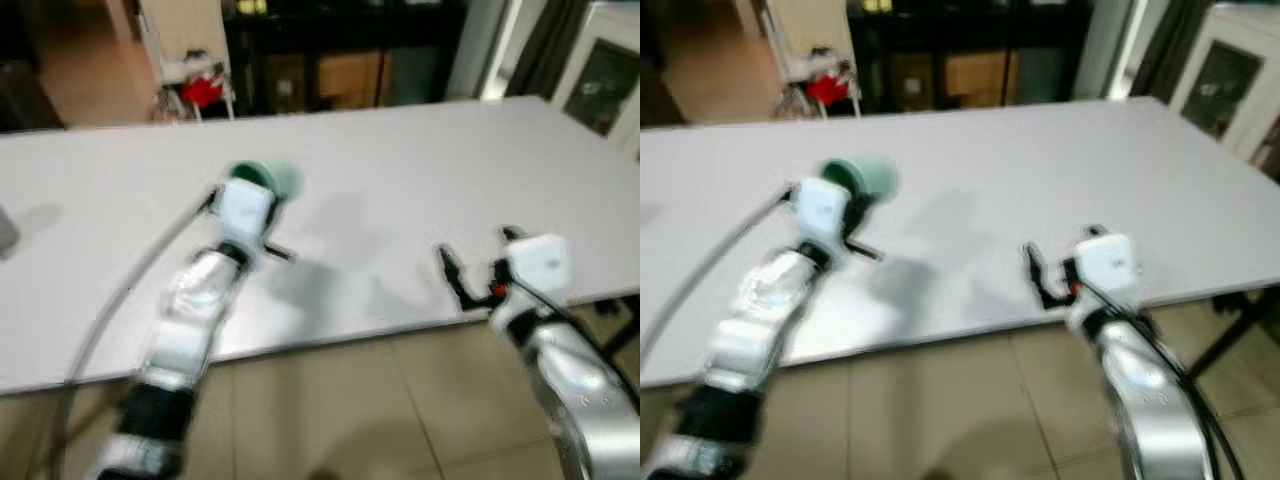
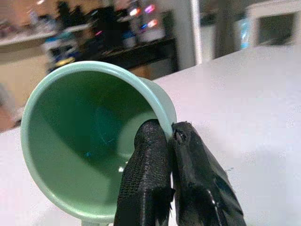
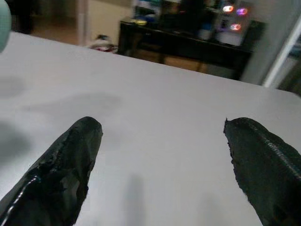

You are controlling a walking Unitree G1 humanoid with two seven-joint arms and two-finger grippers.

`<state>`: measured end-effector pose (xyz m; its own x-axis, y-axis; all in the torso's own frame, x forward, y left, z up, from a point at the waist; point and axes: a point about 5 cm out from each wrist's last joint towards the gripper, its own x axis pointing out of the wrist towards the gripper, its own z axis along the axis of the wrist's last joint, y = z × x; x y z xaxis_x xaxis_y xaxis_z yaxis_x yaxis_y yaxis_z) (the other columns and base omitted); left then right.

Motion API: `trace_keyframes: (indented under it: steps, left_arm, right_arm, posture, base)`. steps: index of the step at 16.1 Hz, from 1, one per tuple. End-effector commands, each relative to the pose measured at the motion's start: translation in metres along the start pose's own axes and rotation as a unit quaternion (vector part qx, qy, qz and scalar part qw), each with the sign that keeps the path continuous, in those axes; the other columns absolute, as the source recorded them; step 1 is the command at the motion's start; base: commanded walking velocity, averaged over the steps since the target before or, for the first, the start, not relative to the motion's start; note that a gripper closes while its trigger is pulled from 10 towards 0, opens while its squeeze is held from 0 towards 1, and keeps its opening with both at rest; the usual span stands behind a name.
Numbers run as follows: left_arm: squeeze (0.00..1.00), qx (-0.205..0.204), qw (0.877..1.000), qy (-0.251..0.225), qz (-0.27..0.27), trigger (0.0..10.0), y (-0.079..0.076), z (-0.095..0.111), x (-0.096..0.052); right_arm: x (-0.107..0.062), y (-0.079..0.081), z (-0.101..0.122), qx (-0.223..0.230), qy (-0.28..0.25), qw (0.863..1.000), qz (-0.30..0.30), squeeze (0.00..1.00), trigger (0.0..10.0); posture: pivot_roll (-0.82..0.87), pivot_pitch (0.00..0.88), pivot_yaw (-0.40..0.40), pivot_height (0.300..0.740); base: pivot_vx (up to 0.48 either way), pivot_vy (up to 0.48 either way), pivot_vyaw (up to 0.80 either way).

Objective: Setting the table

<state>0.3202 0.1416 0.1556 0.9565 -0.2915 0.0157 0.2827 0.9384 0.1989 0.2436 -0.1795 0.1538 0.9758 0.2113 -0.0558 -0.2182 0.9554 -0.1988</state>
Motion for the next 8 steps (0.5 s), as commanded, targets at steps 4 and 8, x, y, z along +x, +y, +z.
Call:
trace_keyframes:
  steps: [4, 8]
  left_arm:
    - [0.00, 0.026, 0.999, 0.016, -0.019, 10.0, -0.005, -0.002, 0.008]
    - [0.00, 0.127, 0.987, 0.023, -0.091, 10.0, 0.007, 0.014, 0.032]
  right_arm:
    - [-0.002, -0.011, -0.002, -0.015, 0.008, 1.000, 0.026, 0.00, 10.0]
    - [-0.002, -0.007, 0.008, -0.019, -0.011, 0.991, 0.132, 0.00, 10.0]
  posture:
    - [-0.10, 0.000, 0.024, 0.740]
    - [-0.11, 0.000, 0.044, 0.740]
  base:
    - [0.274, 0.000, 0.00]
    - [0.000, 0.000, 0.00]
